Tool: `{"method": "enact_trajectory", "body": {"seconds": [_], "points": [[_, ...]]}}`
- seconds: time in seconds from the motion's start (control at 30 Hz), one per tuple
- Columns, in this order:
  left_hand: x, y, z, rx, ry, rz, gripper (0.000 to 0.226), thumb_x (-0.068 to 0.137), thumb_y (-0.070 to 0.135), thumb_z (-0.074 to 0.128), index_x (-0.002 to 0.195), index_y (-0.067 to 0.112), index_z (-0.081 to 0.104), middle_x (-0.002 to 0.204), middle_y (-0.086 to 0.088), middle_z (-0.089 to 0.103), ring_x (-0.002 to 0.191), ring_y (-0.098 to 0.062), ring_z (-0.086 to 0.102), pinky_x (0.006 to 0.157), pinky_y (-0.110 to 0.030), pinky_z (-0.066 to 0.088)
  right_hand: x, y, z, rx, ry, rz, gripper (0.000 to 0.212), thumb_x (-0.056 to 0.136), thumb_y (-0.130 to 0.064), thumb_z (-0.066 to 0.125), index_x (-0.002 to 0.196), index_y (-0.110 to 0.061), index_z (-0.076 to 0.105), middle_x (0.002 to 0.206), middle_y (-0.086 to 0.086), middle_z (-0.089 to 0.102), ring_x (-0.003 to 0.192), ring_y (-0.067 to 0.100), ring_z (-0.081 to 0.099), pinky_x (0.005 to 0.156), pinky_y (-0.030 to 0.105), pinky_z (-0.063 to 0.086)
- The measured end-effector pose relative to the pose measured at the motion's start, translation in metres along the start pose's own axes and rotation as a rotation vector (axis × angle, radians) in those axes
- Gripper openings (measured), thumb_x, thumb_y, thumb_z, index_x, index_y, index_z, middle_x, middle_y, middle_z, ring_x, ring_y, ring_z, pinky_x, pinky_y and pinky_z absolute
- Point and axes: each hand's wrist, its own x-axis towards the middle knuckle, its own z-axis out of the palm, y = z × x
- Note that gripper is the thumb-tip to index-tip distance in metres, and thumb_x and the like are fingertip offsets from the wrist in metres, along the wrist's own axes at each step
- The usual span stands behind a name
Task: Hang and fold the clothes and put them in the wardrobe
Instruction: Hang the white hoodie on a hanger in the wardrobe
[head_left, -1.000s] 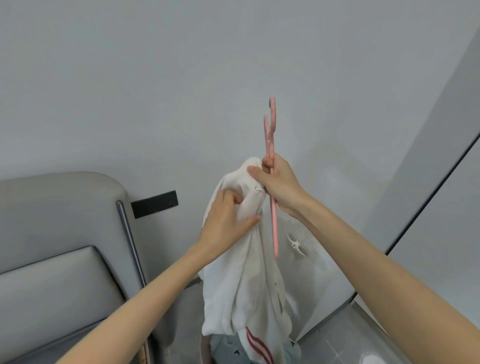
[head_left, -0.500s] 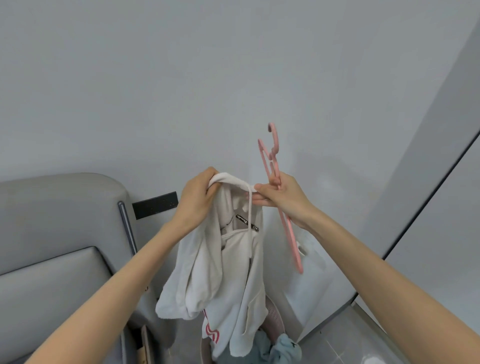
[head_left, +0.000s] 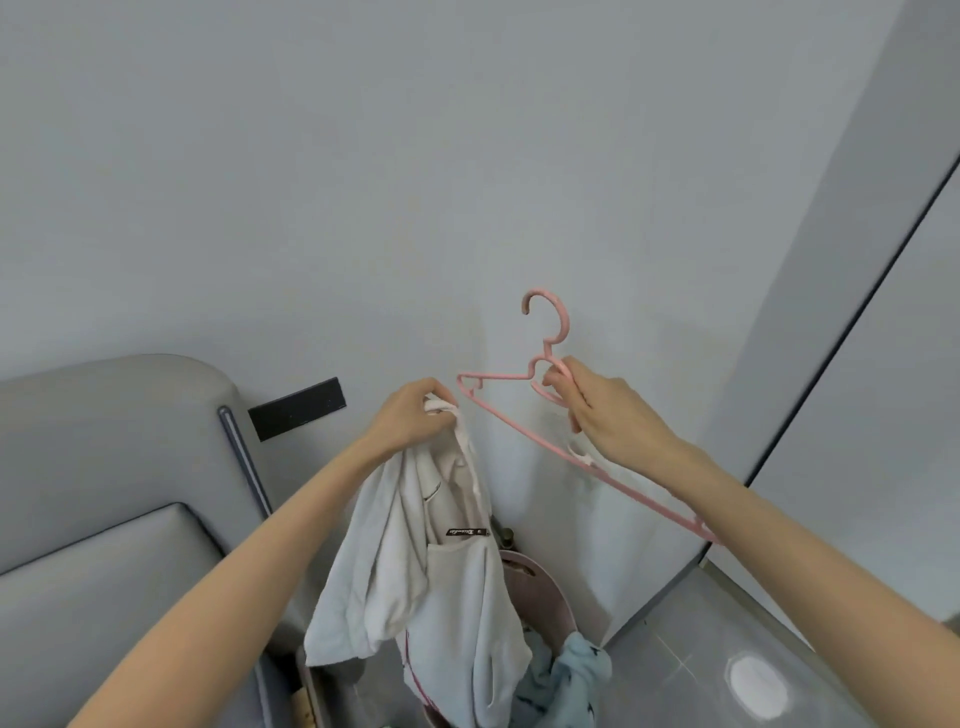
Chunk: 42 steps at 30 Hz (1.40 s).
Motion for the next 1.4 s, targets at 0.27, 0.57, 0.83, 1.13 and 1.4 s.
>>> {"method": "enact_trajectory", "body": {"seconds": [0.27,0.57,0.83,1.13,1.4], "points": [[0.021,-0.009,0.024,0.084,-0.046,0.112,0.009,0.083,0.010,0.066,0.083,0.019,0.065,0.091,-0.001,0.068,0.084,-0.014,0.058,0.066,-0.010,0.037,-0.024,0.044,0.003,-0.051,0.094,0.190,0.028,0.101,-0.025,0.027,0.089,-0.014,0.051,0.077,0.008,0.066,0.064,0.026,0.056,0.059,0.037,0.043],[0.048,-0.015,0.055,0.092,0.021,-0.017,0.019,0.090,0.020,0.060,0.102,0.005,0.060,0.105,-0.009,0.063,0.100,-0.025,0.055,0.076,-0.029,0.038,-0.044,0.068,0.019,-0.051,-0.038,0.304,0.033,0.100,-0.024,0.029,0.091,-0.012,0.058,0.075,0.007,0.067,0.068,0.023,0.058,0.064,0.037,0.046],[0.039,0.028,0.061,-0.047,-0.053,0.164,0.010,0.090,0.020,0.063,0.084,0.014,0.058,0.089,0.006,0.063,0.082,-0.008,0.055,0.064,-0.007,0.038,-0.048,0.065,0.030,0.060,-0.013,0.289,0.030,0.102,-0.016,0.030,0.102,-0.009,0.060,0.084,0.009,0.068,0.059,0.011,0.051,0.053,0.020,0.034],[0.006,0.084,0.041,-0.541,-0.138,0.142,0.010,0.095,0.023,0.054,0.102,0.016,0.058,0.096,0.004,0.059,0.084,-0.007,0.056,0.076,-0.018,0.046,-0.043,0.050,0.056,0.359,0.187,0.330,0.027,0.102,-0.014,0.033,0.094,-0.011,0.059,0.074,0.005,0.061,0.061,0.011,0.049,0.053,0.014,0.037],[-0.034,0.081,0.041,-0.468,-0.400,0.141,0.038,0.095,0.033,0.052,0.131,0.033,0.043,0.105,0.010,0.060,0.094,-0.003,0.057,0.086,-0.019,0.045,-0.056,0.039,0.051,0.454,0.604,0.131,0.030,0.101,-0.024,0.033,0.072,-0.024,0.043,0.061,0.009,0.049,0.054,0.020,0.044,0.054,0.032,0.038]]}}
